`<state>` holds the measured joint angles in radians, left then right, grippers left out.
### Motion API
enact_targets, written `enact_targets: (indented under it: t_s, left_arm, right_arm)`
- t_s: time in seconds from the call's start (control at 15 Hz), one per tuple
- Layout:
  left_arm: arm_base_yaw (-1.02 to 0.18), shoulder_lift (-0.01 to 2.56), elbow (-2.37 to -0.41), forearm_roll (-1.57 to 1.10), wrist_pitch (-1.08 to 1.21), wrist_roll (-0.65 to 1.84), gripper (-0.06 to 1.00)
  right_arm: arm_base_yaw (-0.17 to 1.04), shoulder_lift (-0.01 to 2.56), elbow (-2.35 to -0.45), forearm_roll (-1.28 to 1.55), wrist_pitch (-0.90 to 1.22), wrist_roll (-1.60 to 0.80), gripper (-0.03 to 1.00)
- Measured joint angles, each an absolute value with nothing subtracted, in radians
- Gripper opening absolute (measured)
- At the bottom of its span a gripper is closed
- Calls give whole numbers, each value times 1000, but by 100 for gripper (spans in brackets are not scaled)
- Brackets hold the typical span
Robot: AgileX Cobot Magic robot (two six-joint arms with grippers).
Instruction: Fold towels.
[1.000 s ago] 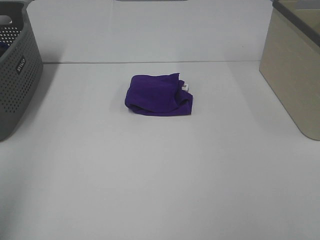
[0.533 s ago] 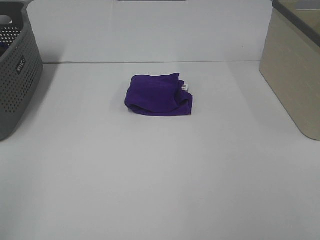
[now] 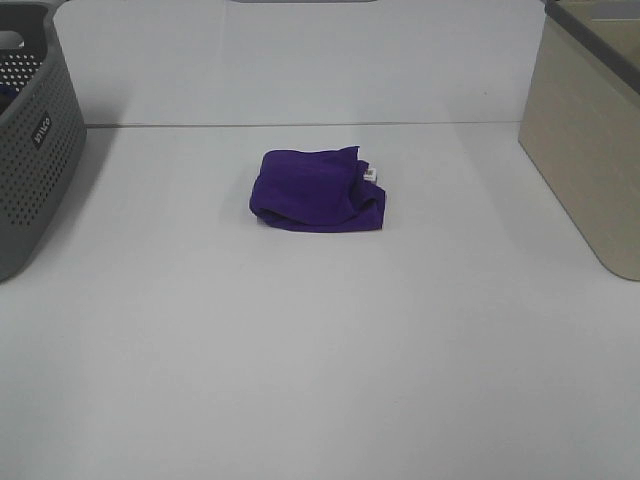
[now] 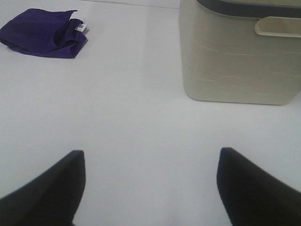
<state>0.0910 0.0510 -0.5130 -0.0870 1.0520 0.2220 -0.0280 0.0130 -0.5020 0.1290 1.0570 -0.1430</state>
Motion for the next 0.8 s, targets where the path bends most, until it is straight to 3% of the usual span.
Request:
enact_targets:
  t_s: [0.8]
  left_arm:
    - [82, -2, -511, -91, 1052, 189, 68]
  right_arm:
    - [-28, -5, -502, 156, 1056, -142, 76]
